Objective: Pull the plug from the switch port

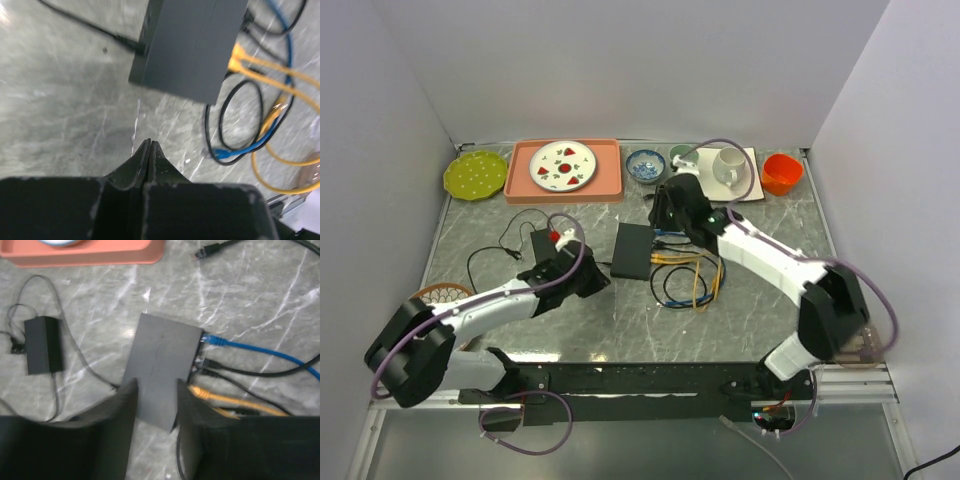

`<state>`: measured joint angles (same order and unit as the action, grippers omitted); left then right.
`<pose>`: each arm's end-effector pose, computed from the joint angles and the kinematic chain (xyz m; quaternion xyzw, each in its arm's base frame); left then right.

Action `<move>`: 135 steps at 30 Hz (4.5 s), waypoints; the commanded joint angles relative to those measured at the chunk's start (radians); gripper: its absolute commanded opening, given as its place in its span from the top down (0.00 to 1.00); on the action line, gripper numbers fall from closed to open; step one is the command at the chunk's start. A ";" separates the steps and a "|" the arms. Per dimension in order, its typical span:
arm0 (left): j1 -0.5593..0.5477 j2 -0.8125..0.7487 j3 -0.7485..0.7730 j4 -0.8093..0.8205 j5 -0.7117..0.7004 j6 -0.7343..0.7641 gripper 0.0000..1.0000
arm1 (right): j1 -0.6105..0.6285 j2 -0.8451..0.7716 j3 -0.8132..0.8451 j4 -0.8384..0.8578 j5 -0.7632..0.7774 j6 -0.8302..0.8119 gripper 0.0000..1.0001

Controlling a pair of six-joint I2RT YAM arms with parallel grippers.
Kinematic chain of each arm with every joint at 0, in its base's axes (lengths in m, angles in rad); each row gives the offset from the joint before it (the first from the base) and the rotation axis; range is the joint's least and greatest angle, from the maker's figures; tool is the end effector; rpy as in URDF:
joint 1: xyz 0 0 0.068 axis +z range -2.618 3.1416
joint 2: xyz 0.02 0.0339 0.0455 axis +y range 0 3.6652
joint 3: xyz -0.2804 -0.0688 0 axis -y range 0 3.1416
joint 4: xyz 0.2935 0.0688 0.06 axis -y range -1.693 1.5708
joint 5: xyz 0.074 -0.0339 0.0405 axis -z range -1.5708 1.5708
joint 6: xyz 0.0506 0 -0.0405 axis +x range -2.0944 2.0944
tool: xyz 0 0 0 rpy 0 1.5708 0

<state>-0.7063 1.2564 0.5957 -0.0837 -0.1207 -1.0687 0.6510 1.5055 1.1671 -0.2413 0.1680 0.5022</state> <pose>0.2270 -0.1857 0.1632 -0.1886 0.8948 -0.2760 0.2959 0.3250 0.2370 0.2846 -0.0254 0.8771 0.1964 0.4375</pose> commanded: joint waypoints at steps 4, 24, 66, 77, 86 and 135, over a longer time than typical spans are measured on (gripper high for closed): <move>-0.042 0.083 0.029 0.058 -0.037 -0.037 0.99 | -0.066 0.251 0.215 -0.108 -0.029 0.012 1.00; -0.042 0.350 0.110 0.033 -0.011 -0.050 0.99 | -0.197 0.602 0.506 -0.171 -0.111 0.068 1.00; 0.082 0.420 0.170 0.015 0.081 -0.056 0.96 | -0.074 0.432 0.030 0.017 -0.351 0.082 1.00; 0.119 0.477 0.249 0.013 0.104 -0.070 0.93 | 0.012 0.343 -0.107 0.092 -0.413 0.194 1.00; 0.179 0.518 0.312 0.006 0.125 -0.063 0.90 | 0.081 0.340 -0.164 0.131 -0.432 0.226 1.00; 0.353 0.406 0.417 -0.238 -0.123 -0.011 0.43 | 0.196 0.159 -0.365 0.232 -0.314 0.217 0.79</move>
<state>-0.3569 1.6417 1.0027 -0.2825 -0.2012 -1.0748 0.8513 1.6295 0.7948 -0.0364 -0.1692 0.7040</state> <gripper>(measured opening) 0.603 0.220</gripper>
